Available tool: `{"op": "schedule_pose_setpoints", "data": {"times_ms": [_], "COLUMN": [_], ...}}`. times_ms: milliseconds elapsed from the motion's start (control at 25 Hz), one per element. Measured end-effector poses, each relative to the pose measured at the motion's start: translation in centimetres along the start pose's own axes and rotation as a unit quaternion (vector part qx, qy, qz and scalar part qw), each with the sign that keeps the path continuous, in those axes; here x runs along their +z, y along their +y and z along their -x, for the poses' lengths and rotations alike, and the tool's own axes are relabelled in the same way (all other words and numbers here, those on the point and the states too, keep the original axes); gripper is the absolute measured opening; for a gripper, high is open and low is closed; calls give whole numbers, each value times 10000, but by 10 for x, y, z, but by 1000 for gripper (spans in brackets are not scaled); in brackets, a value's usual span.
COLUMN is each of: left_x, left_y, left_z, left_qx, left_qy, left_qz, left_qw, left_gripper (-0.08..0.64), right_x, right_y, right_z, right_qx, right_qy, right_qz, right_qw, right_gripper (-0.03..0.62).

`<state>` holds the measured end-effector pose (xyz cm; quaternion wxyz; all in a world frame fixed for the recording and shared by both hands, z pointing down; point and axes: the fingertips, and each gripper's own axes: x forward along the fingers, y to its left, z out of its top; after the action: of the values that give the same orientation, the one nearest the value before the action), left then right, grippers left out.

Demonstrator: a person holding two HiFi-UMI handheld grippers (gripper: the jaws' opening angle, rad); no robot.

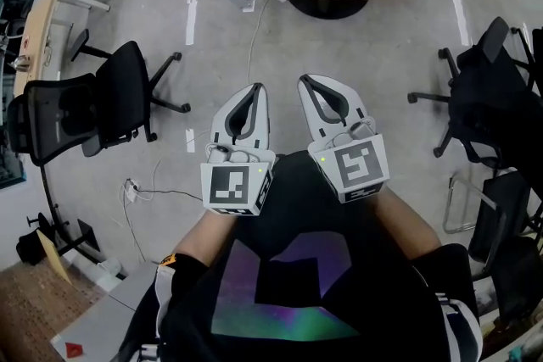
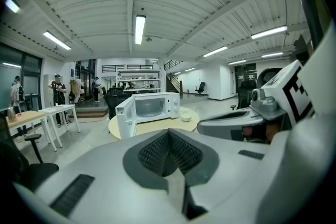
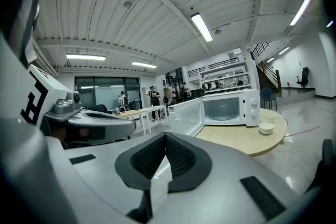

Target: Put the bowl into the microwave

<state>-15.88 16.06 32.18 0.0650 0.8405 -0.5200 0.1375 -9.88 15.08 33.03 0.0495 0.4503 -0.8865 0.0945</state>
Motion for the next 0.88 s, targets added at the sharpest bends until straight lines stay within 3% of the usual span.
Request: {"op": "schedule_pose_setpoints", "data": {"times_ms": [280,440,880], "left_x": [9,10,24], "left_y": [-32,-48,-104], "left_z": [-19,-29,-76], "left_qx": [-323,-574,-1819], "left_qy": [-49,-30,-71], "left_qz": [-89,-160,-417], "left_qw": [9994,9982,9824], "left_gripper": [44,44,44], "right_x": [-4,-2,-17], "right_y": [-30,-41,-94], "right_z": [24,34,64], "right_qx": [-375,-517,-1707], "right_qy": [127,-78,180], "right_qz": [-227,-133,-578], "right_qw": [9990,9985,9835], "right_gripper": [17,17,17]}}
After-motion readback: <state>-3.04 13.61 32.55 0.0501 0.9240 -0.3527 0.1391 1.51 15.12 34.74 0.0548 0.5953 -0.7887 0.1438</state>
